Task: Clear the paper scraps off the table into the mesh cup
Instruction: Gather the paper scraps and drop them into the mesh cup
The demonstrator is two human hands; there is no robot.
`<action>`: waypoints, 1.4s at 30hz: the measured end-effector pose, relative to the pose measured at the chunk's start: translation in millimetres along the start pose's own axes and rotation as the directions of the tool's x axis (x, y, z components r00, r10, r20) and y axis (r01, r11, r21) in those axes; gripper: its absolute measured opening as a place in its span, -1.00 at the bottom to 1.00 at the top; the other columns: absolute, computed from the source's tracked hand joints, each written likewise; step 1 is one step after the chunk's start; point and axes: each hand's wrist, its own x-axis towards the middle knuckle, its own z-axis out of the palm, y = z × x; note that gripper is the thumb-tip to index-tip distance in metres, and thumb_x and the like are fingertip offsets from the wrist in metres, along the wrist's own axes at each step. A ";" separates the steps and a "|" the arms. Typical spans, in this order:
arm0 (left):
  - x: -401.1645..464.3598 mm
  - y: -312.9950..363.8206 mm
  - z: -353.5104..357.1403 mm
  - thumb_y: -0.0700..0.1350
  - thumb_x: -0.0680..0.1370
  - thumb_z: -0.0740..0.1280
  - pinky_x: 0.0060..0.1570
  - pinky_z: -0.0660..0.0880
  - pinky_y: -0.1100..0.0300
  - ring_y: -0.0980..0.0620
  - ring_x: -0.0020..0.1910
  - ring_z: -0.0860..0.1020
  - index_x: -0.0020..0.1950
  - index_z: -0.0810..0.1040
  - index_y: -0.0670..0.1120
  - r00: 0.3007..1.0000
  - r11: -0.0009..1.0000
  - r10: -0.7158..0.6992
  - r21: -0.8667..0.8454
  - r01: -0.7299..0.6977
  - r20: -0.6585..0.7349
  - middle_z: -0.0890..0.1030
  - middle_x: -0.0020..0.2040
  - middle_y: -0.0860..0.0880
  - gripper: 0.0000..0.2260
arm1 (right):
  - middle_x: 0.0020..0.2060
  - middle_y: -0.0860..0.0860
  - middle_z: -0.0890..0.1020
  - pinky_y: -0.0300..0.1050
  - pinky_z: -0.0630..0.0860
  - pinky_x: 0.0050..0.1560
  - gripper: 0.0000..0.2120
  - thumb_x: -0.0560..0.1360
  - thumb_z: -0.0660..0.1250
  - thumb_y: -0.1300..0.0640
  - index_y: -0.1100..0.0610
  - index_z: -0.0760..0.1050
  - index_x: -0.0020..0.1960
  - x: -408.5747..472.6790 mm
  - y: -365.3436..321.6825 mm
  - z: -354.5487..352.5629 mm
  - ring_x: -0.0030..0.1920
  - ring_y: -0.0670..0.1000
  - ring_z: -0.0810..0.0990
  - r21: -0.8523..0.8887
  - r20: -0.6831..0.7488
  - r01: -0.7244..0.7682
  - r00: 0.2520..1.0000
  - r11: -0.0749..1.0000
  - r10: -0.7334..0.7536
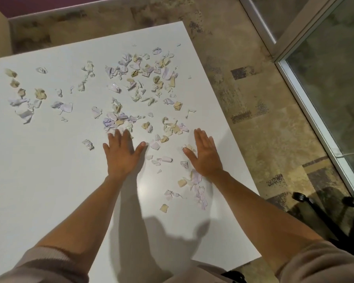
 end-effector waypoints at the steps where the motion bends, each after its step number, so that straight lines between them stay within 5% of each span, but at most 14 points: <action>1: -1.0 2.7 1.3 0.38 0.52 0.02 0.39 0.15 -0.30 -0.28 0.49 0.14 0.48 0.27 -0.12 0.999 0.999 0.041 0.005 -0.041 0.024 0.24 0.50 -0.23 -0.27 | 0.54 0.13 0.15 0.01 -0.09 0.55 -0.30 0.58 0.08 -0.20 0.22 0.07 0.55 0.2 0.9 1.2 0.56 0.08 0.04 -0.010 0.030 0.025 0.999 1.000 -0.025; 5: -15.5 15.6 7.0 0.32 0.55 0.08 0.48 0.08 -0.18 -0.12 0.56 0.10 0.50 0.31 -0.10 0.963 0.958 0.264 -0.136 -0.253 0.063 0.24 0.54 -0.12 -0.33 | 0.54 0.04 0.19 -0.05 -0.01 0.54 -0.37 0.59 0.11 -0.20 0.12 0.15 0.54 -2.5 4.4 4.4 0.54 -0.01 0.10 0.049 0.039 0.078 0.996 0.996 -0.080; 9: -5.4 12.4 -1.9 0.17 0.57 0.23 0.42 0.24 -0.15 -0.15 0.51 0.22 0.44 0.39 -0.15 0.964 0.945 0.228 -0.209 -0.253 -0.133 0.33 0.49 -0.14 -0.45 | 0.53 0.01 0.20 -0.13 0.20 0.43 -0.40 0.57 0.19 -0.20 0.07 0.22 0.52 16.2 -4.7 1.6 0.51 -0.01 0.19 0.127 -0.059 0.019 0.998 0.992 -0.011; 12: 17.0 7.5 -11.8 0.15 0.57 0.29 0.40 0.26 -0.17 -0.24 0.50 0.24 0.42 0.42 -0.16 0.952 0.954 0.238 -0.136 -0.266 -0.191 0.32 0.50 -0.20 -0.46 | 0.50 0.15 0.27 -0.08 0.20 0.45 -0.41 0.57 0.25 -0.12 0.20 0.30 0.47 33.9 -15.9 1.4 0.50 0.10 0.23 0.044 -0.139 0.165 0.978 0.985 -0.157; 18: 40.1 34.7 -11.4 0.52 0.41 -0.21 0.45 0.14 -0.16 -0.22 0.55 0.10 0.54 0.27 0.00 0.920 0.936 0.351 -0.051 -0.348 0.176 0.22 0.56 -0.13 -0.10 | 0.55 0.03 0.13 -0.04 0.00 0.54 -0.38 0.59 0.10 -0.22 0.07 0.15 0.54 65.6 -29.6 2.4 0.55 0.02 0.09 -0.133 0.124 0.218 0.971 0.967 -0.202; 20: 37.4 42.7 -6.9 0.50 0.42 -0.25 0.44 0.15 -0.18 -0.22 0.54 0.12 0.51 0.31 -0.03 0.898 0.921 0.385 -0.029 -0.388 0.213 0.24 0.54 -0.14 -0.09 | 0.47 0.12 0.31 0.04 0.17 0.49 -0.45 0.57 0.24 -0.13 0.14 0.34 0.46 61.2 -30.0 1.9 0.48 0.10 0.29 -0.142 0.067 0.299 0.954 0.944 -0.293; 23: 23.4 46.5 2.0 0.39 0.52 -0.10 0.44 0.16 -0.20 -0.22 0.54 0.15 0.45 0.41 -0.08 0.870 0.896 0.444 -0.085 -0.436 0.214 0.29 0.52 -0.14 -0.25 | 0.30 0.23 0.51 0.21 0.41 0.32 -0.55 0.49 0.41 0.06 0.27 0.51 0.30 50.1 -19.9 4.6 0.33 0.24 0.47 -0.123 -0.045 0.420 0.903 0.899 -0.428; 27: -1.6 42.9 14.4 0.17 0.60 0.16 0.46 0.16 -0.17 -0.16 0.54 0.19 0.43 0.45 -0.10 0.825 0.845 0.535 -0.141 -0.516 0.184 0.34 0.50 -0.10 -0.50 | 0.46 0.18 0.33 0.17 0.20 0.46 -0.54 0.63 0.14 0.04 0.24 0.32 0.45 29.5 -11.4 2.5 0.49 0.19 0.25 -0.123 0.194 0.429 0.895 0.895 -0.402; 32: -31.4 38.7 19.6 -0.02 0.60 0.30 0.48 0.10 -0.08 -0.14 0.52 0.23 0.33 0.55 -0.10 0.785 0.790 0.605 -0.219 -0.572 0.134 0.41 0.46 -0.08 -0.67 | 0.51 0.09 0.25 0.06 0.08 0.52 -0.54 0.64 0.05 0.04 0.18 0.25 0.50 -4.9 -0.5 4.5 0.53 0.08 0.14 -0.087 0.292 0.443 0.868 0.892 -0.402; 38: -61.6 37.7 17.6 -0.10 0.58 0.35 0.49 0.19 0.00 0.00 0.47 0.33 0.17 0.67 -0.04 0.815 0.760 0.574 -0.424 -0.492 0.081 0.53 0.36 -0.02 -0.80 | 0.40 0.03 0.44 0.02 0.19 0.48 -0.67 0.62 0.17 0.19 0.14 0.45 0.37 -39.4 8.9 -3.7 0.48 0.04 0.28 0.053 0.172 0.495 0.851 0.868 -0.496; 42: -69.6 33.6 11.7 -0.03 0.58 0.30 0.48 0.18 0.05 -0.01 0.47 0.32 0.24 0.62 -0.07 0.860 0.769 0.498 -0.403 -0.496 -0.109 0.49 0.39 -0.05 -0.72 | 0.42 0.05 0.42 0.01 0.22 0.46 -0.66 0.64 0.12 0.11 0.15 0.46 0.35 -43.5 14.9 -14.5 0.50 0.04 0.25 0.093 -0.009 0.332 0.943 0.939 -0.332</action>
